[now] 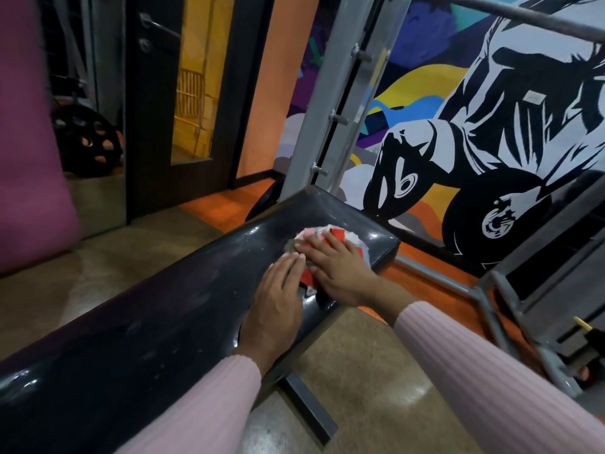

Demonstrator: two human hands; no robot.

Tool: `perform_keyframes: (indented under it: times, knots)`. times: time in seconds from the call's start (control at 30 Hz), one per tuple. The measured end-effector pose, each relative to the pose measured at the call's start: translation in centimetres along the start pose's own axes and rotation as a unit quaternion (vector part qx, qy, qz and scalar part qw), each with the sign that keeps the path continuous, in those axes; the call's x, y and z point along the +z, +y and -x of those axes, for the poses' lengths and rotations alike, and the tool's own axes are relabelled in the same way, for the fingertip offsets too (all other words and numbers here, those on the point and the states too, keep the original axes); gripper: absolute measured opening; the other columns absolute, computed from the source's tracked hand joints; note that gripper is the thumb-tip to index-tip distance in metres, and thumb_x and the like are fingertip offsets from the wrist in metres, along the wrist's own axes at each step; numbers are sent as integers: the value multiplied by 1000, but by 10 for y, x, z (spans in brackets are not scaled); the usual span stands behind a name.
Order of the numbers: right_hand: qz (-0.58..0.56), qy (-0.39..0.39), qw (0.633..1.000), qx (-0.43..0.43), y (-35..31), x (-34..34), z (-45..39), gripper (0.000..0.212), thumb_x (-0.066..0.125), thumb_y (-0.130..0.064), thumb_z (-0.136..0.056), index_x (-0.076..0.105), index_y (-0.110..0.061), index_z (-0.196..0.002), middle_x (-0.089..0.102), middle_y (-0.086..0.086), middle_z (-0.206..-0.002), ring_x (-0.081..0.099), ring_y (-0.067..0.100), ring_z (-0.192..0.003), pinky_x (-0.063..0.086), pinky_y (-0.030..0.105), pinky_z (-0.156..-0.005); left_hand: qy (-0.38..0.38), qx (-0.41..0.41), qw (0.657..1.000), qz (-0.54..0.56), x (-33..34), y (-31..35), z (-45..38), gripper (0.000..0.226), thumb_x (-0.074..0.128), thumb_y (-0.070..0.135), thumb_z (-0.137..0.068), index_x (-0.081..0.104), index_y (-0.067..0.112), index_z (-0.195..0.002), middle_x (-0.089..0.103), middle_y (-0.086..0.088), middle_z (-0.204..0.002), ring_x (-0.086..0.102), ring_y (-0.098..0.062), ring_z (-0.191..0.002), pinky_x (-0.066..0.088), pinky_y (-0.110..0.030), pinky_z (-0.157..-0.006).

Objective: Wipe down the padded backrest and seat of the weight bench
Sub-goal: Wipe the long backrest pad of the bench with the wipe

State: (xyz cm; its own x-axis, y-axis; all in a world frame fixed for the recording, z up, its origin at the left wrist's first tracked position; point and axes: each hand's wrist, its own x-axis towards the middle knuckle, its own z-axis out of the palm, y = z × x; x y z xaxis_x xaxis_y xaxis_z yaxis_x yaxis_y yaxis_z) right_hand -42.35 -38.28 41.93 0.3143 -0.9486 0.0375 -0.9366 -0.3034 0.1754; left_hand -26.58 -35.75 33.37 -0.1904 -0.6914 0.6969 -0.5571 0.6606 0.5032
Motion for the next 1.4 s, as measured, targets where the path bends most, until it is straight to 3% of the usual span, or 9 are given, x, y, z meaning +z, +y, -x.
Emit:
perform_keyframes:
  times: [0.13,0.33,0.47,0.67,0.8,0.87,0.97,1.2,1.4]
  knots:
    - [-27,2,999,-43,13,1,35,53,21,-45,-96,12,-45,-149,5,-14,-161,-5,13,-148,-1,41,-117,-10,-8,1000,4,-1,1,1,50,38,10,-90,41,4,-140,44,-16,-143,38,-28,-136,41,-45,-106]
    - [-21,-5,999,40,8,-9,4,48,25,-40,-102,16,-41,-150,8,-11,-161,-1,20,-149,1,48,-119,46,-17,999,-1,-9,3,19,40,52,-6,-87,55,4,-125,54,-14,-122,53,-25,-113,52,-40,-89]
    - [-6,6,1000,-19,-15,5,17,57,13,-48,-94,13,-40,-150,6,-10,-161,-5,19,-149,-1,46,-118,79,-4,997,-17,-16,5,43,24,51,9,-90,58,11,-113,55,-8,-111,54,-22,-97,50,-39,-77]
    - [-12,-10,1000,-22,11,-2,23,49,26,-40,-102,14,-44,-149,7,-14,-161,-3,15,-149,1,42,-120,27,45,997,-52,-26,-5,56,13,54,20,-88,62,16,-97,54,0,-102,53,-16,-91,43,-30,-72]
    - [8,-13,999,28,-16,-2,0,58,12,-50,-93,10,-41,-150,5,-10,-162,-2,22,-149,1,49,-119,-12,120,990,-72,-35,-9,66,17,56,24,-87,66,15,-97,59,-1,-105,57,-20,-98,44,-33,-78]
    - [4,-10,1000,-14,-30,4,6,66,5,-54,-85,9,-42,-150,3,-10,-162,-4,21,-149,0,50,-118,-42,158,982,-93,-39,-14,76,27,54,26,-88,68,14,-107,62,-3,-116,56,-21,-113,42,-36,-89]
    - [-12,-16,998,-61,-23,5,23,55,16,-49,-95,9,-44,-150,2,-13,-161,-7,16,-148,-2,45,-118,-82,193,969,-127,-45,-24,93,39,49,28,-90,63,14,-123,56,-3,-135,47,-19,-129,35,-39,-101]
    - [-8,-22,999,40,-35,-1,-4,50,25,-41,-102,11,-41,-150,2,-10,-162,-6,21,-149,-3,49,-118,-76,149,980,-105,-47,-29,97,39,48,24,-93,59,10,-128,54,-4,-136,45,-19,-130,39,-39,-103]
    - [-3,-31,998,-62,-32,6,36,50,23,-44,-101,8,-46,-149,-1,-16,-160,-8,15,-148,-3,44,-118,-89,146,979,-110,-50,-28,98,41,48,24,-93,56,11,-131,53,-4,-137,43,-19,-131,37,-39,-106]
